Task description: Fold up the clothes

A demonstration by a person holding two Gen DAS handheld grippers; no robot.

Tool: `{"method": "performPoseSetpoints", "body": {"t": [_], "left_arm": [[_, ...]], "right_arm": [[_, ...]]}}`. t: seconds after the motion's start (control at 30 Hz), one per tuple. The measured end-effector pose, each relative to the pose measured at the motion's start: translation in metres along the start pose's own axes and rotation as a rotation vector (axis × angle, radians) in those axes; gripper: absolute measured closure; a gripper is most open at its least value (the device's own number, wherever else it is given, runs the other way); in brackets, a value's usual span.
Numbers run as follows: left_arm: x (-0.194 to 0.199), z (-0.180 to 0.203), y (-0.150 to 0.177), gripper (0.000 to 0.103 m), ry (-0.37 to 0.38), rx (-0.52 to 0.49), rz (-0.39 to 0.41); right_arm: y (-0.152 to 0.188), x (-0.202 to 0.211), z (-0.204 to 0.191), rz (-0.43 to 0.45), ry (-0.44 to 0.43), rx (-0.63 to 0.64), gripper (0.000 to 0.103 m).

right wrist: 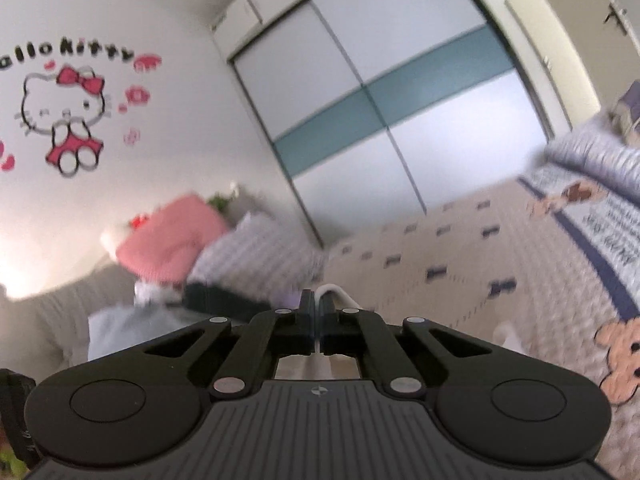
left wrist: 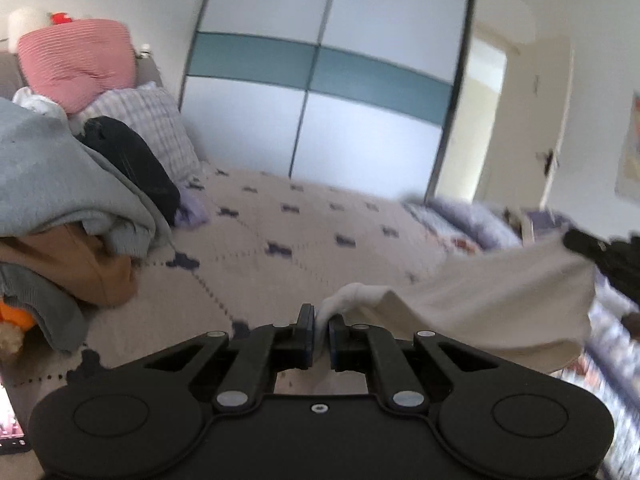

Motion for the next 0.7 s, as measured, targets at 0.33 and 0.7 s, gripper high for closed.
{"method": "performPoseSetpoints", "body": {"t": [0.33, 0.7], "left_arm": [[0.000, 0.001, -0.028, 0.099, 0.023, 0.025, 0.073], [-0.025, 0.041, -0.019, 0.097, 0.245, -0.041, -0.031]], "right_arm": [[-0.021, 0.050, -0.018, 0.163, 0.139, 0.105, 0.101], [-0.032, 0.112, -0.044, 0.279, 0.281, 0.189, 0.101]]}}
Point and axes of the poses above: each gripper's, at about its wrist camera, not at the fingertips, and x roughly against the way its jaws point, z to its right, y to its underside, the point moved 3 cm from there along -x, roughly the way its jaws point, and after that the axes turned 2 degrees about -z, right-handed, at the moved point
